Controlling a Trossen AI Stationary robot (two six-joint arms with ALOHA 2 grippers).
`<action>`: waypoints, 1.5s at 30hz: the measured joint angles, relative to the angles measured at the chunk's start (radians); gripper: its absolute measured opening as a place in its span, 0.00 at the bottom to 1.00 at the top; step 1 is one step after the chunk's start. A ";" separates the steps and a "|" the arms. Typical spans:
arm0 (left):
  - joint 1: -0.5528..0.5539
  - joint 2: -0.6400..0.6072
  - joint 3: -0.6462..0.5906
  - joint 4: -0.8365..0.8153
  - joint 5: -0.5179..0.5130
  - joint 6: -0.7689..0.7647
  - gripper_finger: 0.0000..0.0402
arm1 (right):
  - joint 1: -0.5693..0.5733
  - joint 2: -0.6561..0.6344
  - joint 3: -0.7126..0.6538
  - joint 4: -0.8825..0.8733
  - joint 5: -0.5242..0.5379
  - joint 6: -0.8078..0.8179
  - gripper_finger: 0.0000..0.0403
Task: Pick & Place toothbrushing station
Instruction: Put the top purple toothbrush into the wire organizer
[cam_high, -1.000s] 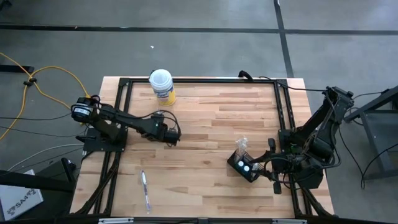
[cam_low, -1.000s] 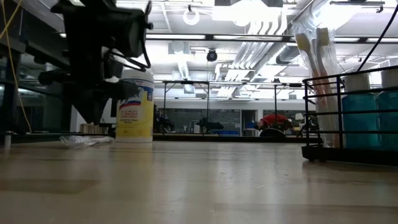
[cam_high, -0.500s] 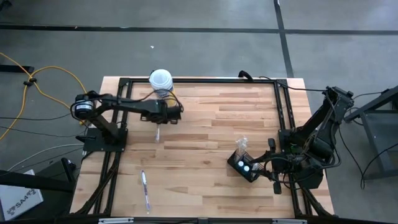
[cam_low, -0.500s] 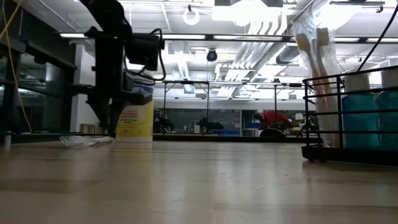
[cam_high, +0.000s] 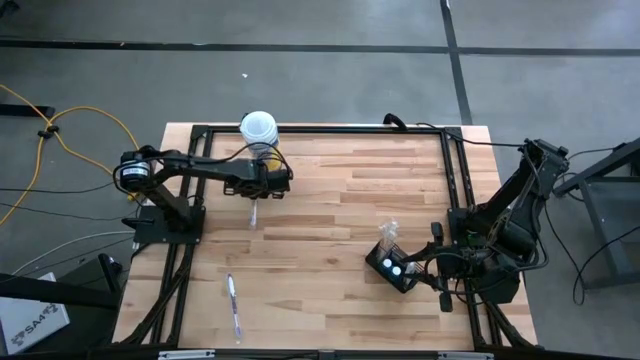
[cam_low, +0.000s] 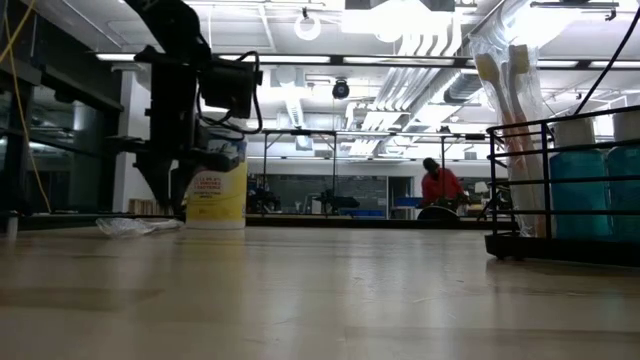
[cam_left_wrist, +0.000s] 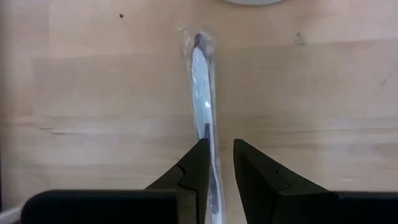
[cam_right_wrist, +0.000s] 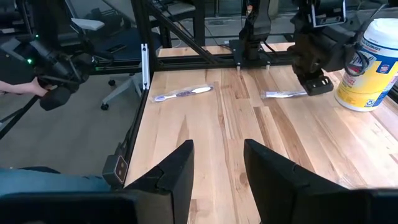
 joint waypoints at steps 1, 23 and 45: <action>-0.003 0.000 -0.003 0.001 -0.002 -0.005 0.17 | 0.000 0.000 0.000 0.000 0.000 0.000 0.33; 0.024 0.159 -0.022 0.082 0.045 0.020 0.17 | 0.000 0.000 0.000 0.001 -0.019 0.004 0.33; -0.012 0.158 -0.024 0.068 0.000 0.014 0.03 | 0.000 0.000 0.000 0.001 -0.019 0.004 0.33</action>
